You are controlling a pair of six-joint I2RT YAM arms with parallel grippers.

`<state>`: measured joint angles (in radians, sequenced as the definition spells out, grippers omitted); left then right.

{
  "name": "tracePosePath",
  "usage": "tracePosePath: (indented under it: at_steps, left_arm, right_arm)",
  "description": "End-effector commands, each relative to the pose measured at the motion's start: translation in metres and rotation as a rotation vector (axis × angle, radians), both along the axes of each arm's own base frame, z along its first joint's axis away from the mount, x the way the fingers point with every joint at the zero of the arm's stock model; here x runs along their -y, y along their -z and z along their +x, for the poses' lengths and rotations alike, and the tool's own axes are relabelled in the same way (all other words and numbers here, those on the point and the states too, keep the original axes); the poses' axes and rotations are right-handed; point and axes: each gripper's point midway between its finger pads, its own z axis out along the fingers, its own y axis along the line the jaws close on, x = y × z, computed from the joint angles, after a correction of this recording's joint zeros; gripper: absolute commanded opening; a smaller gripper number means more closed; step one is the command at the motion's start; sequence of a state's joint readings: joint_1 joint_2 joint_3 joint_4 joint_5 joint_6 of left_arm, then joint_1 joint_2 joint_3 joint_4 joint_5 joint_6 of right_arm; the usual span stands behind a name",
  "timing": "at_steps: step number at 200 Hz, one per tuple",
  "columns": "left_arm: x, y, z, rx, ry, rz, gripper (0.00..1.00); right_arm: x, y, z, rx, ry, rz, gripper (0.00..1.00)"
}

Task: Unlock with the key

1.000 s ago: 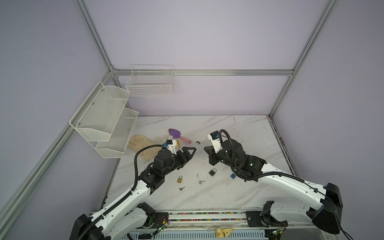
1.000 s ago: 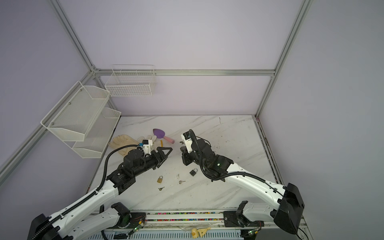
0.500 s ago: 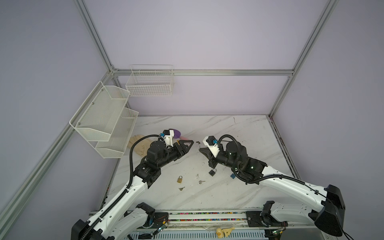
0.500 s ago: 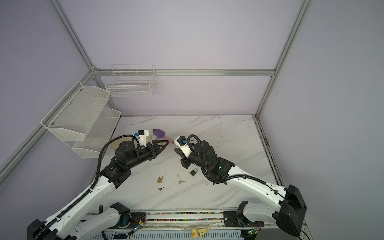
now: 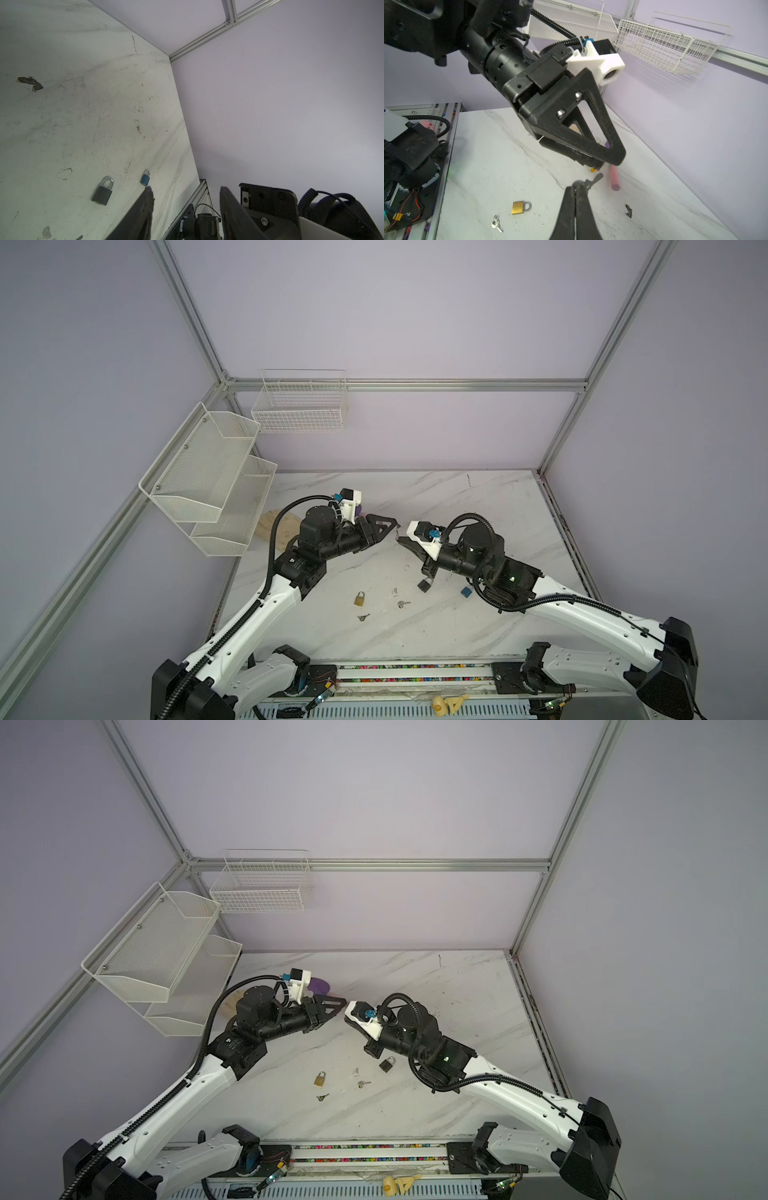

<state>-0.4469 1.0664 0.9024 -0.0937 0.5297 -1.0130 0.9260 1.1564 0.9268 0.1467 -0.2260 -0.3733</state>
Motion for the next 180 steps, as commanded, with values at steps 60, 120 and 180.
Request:
tracePosePath:
  at_steps: [60, 120, 180]
  left_arm:
    - [0.008, -0.06, -0.005, 0.126, 0.074, -0.074, 0.39]
    - [0.012, -0.053, -0.003, 0.091, 0.088, -0.064, 0.31]
    - [0.012, -0.054, -0.004, 0.095, 0.092, -0.067, 0.15]
  right_arm:
    - [-0.014, -0.015, 0.002, 0.128, -0.049, -0.007, 0.0]
    - [-0.019, -0.014, 0.008, 0.152, -0.041, -0.016, 0.0]
    - [-0.021, -0.008, 0.012, 0.155, -0.036, -0.038, 0.0]
